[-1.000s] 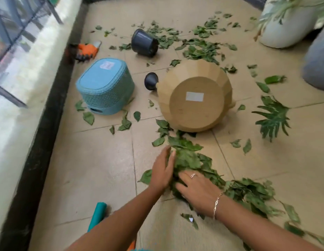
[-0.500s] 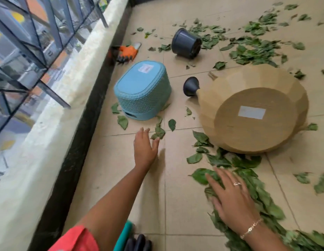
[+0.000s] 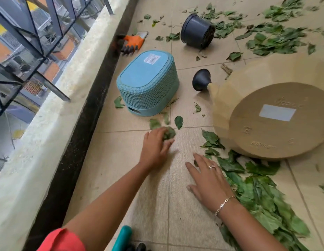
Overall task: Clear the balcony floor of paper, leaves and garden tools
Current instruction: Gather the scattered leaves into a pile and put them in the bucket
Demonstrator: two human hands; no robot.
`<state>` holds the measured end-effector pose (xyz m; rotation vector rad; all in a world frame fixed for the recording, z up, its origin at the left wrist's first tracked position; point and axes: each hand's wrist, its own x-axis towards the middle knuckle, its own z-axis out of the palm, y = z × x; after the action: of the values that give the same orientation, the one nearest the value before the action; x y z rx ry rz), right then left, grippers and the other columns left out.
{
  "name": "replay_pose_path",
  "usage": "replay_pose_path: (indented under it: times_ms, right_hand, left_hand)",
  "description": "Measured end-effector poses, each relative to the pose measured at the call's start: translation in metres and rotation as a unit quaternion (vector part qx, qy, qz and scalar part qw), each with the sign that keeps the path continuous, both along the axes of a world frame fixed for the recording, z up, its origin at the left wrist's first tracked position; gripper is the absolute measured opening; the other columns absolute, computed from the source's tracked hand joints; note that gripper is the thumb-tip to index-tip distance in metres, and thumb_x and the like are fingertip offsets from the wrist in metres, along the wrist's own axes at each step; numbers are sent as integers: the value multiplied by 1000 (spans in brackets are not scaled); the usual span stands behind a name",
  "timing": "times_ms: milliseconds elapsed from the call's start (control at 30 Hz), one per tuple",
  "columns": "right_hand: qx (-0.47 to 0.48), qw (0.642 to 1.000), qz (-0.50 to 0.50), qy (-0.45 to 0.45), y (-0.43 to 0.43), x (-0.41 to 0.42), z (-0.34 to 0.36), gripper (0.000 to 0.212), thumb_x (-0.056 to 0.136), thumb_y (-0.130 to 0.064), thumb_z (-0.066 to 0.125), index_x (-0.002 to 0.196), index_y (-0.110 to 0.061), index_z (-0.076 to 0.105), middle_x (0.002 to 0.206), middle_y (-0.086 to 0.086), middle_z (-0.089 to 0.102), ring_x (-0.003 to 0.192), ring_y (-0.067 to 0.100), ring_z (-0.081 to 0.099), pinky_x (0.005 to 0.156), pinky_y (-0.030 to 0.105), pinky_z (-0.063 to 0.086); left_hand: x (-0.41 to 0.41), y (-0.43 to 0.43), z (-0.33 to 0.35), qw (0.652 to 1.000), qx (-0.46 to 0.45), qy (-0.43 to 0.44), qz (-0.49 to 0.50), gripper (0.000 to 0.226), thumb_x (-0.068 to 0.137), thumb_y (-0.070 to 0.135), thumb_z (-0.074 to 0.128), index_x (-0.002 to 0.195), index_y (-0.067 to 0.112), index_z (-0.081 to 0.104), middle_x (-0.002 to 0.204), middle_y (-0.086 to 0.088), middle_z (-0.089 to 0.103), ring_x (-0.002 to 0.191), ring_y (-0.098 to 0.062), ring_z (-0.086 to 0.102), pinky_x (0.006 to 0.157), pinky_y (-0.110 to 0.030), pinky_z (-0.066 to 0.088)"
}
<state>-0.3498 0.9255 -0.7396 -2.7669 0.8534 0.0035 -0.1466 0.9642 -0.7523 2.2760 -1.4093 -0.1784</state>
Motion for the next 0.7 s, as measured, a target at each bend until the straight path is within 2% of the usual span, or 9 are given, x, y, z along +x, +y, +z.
replay_pose_path:
  times_ms: [67, 167, 267, 333, 400, 500, 567, 633, 700]
  right_hand:
    - [6, 1000, 0, 6, -1, 4, 5, 70, 53, -41, 85, 115, -17, 63, 131, 17, 53, 117, 32, 55, 96, 44, 44]
    - [36, 999, 27, 10, -8, 11, 11, 66, 89, -39, 55, 144, -19, 26, 156, 13, 5, 144, 28, 9, 115, 43, 8]
    - [37, 998, 19, 39, -18, 14, 14, 67, 93, -43, 46, 147, -23, 12, 157, 7, -7, 144, 24, -4, 116, 44, 2]
    - [35, 997, 6, 71, -23, 5, 14, 66, 94, -44, 43, 147, -23, 12, 157, 6, -5, 144, 23, -3, 115, 46, 4]
    - [31, 996, -11, 86, -22, -14, 12, 63, 94, -43, 42, 147, -24, 16, 157, 6, 1, 144, 22, 2, 115, 46, 7]
    - [-3, 998, -45, 48, -14, -42, 16, 49, 80, -38, 67, 124, -19, 55, 140, 13, 44, 129, 28, 42, 104, 47, 35]
    - [-10, 997, -73, 7, -11, -53, 11, 41, 65, -33, 80, 101, -20, 67, 119, 10, 61, 110, 27, 59, 89, 43, 49]
    - [-11, 997, -75, 9, -10, -50, 13, 44, 62, -30, 82, 102, -18, 67, 119, 12, 60, 109, 28, 60, 89, 42, 49]
    - [19, 997, -70, 30, -13, -42, 20, 53, 75, -32, 73, 123, -17, 56, 140, 15, 42, 129, 31, 43, 103, 43, 37]
  left_hand:
    - [1, -4, -1, 998, -37, -42, -5, 51, 90, 48, 40, 126, 14, 52, 134, -7, 49, 123, -22, 42, 106, -41, 33]
    - [26, -25, -5, 996, 44, -2, 79, 57, 92, 49, 45, 142, 23, 35, 154, -9, 23, 140, -27, 20, 115, -44, 20]
    - [19, -46, -8, 995, 99, 26, 16, 63, 94, 48, 42, 149, 27, 19, 159, -7, 5, 145, -28, 7, 118, -44, 11]
    - [-7, -49, -9, 993, 111, 20, -45, 61, 96, 47, 37, 150, 26, 17, 159, -6, 5, 145, -26, 5, 119, -43, 7]
    - [-43, -39, -8, 991, 91, 40, -88, 56, 97, 46, 33, 147, 21, 26, 157, -5, 15, 145, -23, 9, 119, -43, 8]
    - [-85, -12, -2, 990, -9, 83, -117, 48, 95, 44, 33, 134, 19, 47, 142, -2, 44, 137, -18, 28, 116, -44, 18]
    - [-81, -16, -5, 994, -42, 56, -85, 49, 93, 46, 31, 130, 20, 50, 140, -3, 45, 136, -20, 29, 116, -43, 19]
    - [-63, -33, -10, 999, -14, 27, -43, 49, 95, 45, 36, 135, 20, 45, 149, -6, 33, 140, -26, 23, 116, -46, 18]
    - [-56, -51, -11, 996, 57, 23, -64, 51, 97, 41, 39, 144, 21, 33, 156, -6, 19, 144, -27, 12, 118, -44, 9]
